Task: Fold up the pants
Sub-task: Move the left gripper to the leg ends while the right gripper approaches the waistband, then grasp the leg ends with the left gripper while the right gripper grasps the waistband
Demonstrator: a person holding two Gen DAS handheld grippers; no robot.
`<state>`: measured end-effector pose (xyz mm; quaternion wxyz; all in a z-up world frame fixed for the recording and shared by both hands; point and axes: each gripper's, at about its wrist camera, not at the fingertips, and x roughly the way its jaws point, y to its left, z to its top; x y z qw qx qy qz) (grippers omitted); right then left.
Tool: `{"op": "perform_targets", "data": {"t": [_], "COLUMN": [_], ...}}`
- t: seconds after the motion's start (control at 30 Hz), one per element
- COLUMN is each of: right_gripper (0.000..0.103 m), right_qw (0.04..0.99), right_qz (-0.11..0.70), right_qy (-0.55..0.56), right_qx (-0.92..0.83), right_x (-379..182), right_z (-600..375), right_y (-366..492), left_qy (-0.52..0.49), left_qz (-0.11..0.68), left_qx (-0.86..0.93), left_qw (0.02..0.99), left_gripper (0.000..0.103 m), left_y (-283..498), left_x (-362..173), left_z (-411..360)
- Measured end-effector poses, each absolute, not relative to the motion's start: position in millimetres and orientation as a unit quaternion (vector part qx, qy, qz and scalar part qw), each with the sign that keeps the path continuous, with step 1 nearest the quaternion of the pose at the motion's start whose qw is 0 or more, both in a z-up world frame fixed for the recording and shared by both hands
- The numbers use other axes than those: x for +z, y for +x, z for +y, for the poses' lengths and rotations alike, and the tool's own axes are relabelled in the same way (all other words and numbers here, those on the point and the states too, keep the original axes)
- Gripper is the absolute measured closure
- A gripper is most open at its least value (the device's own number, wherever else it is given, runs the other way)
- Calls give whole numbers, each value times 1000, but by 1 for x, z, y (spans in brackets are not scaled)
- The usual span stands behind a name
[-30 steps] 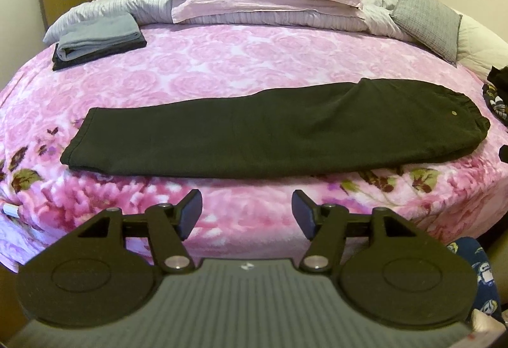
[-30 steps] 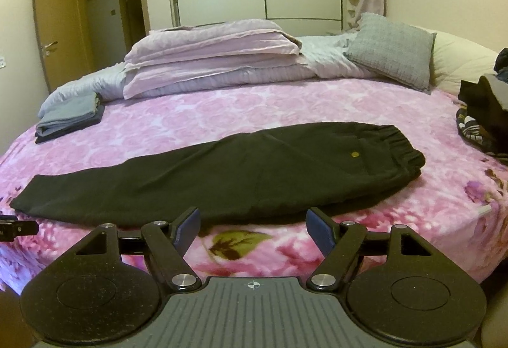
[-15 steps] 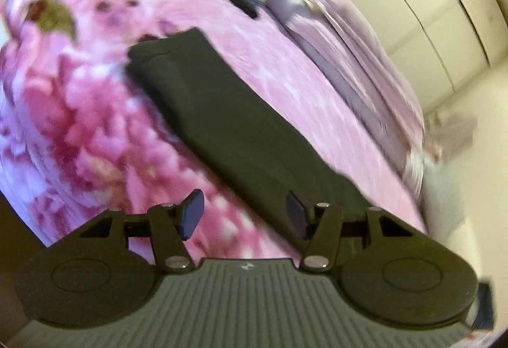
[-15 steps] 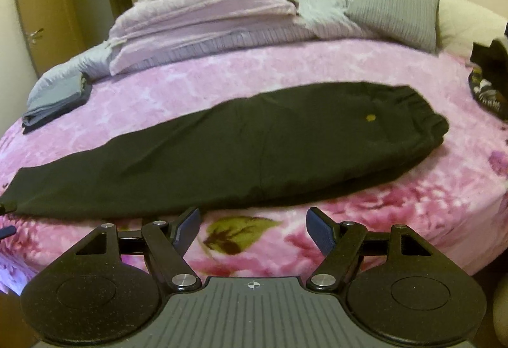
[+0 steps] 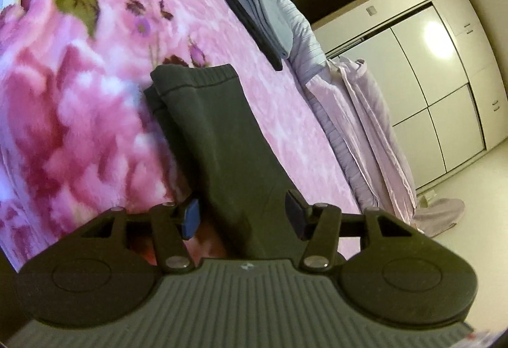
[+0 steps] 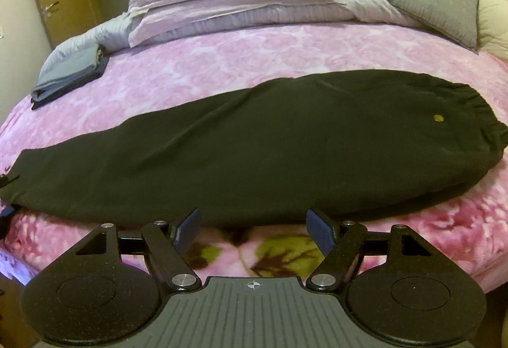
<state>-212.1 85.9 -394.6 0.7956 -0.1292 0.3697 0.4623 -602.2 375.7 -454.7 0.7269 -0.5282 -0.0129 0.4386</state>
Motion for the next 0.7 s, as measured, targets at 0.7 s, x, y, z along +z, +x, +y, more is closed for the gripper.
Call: {"op": "perform_targets", "data": {"t": [0.7], "right_gripper": [32], "right_qw": [834], "right_qz": [373], "right_qy": [-71], "right_qx": [401], "right_x": [-389], "right_z": [45], "right_y": [-157], "left_qy": [-148], "left_qz": [169], "left_qx": [467], "left_qw": [855], "left_gripper": [94], "left_y": [-494], "left_x": [-349], "left_z": [345]}}
